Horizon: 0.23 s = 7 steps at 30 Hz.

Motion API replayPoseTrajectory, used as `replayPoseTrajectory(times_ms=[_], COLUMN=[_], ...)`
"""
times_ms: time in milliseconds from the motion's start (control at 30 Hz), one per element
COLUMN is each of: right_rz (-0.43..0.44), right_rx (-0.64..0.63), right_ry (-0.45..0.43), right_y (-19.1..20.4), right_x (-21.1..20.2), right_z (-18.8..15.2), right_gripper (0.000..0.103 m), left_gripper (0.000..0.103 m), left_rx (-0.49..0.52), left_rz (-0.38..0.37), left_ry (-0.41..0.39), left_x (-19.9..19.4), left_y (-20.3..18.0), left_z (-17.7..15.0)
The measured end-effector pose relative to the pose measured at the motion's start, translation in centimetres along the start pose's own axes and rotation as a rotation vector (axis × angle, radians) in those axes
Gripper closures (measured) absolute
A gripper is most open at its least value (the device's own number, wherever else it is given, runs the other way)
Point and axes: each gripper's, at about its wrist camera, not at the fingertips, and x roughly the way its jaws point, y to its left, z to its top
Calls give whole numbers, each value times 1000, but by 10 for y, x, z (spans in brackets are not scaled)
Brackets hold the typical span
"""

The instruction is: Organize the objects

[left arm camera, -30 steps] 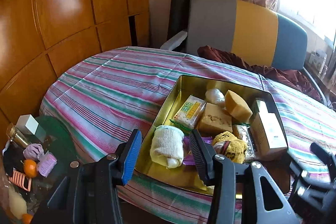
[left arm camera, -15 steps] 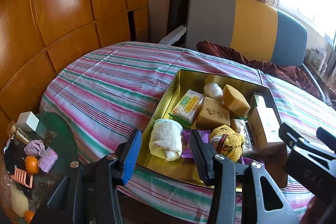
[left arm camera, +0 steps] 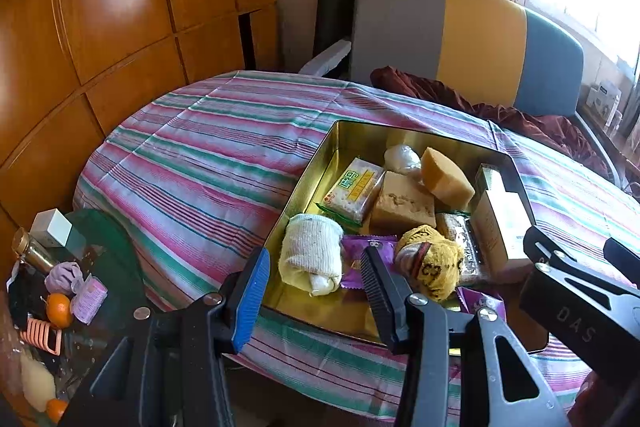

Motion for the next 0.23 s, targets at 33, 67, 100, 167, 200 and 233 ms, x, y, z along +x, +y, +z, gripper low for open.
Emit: replayPoseTrajectory(times_ms=[33,67,100,167,200,233], right_rz=[0,2,3,6,9,9], right_rx=[3,5,7,11,12,11], right_ry=[0,2,6,13,17,19], right_y=[-1,-1,-1,-2,-2,-2], right_x=[0,1,2,4,5,6], right_z=[0,0,0,-1,-2,-2], right_gripper=[0,0,0,0,0,0], left_gripper=[55,55,55,55,55,55], left_rx=[-1,-2,-2,3,5,5], left_rz=[-1,-1,5,7,6,7], left_ry=[-3,-8,-18,-26,-25,-25], left_x=[-1,-1,-2,-2,-2,-2], left_y=[0,0,0,-1,-1,-1], left_z=[0,0,0,1,1,0])
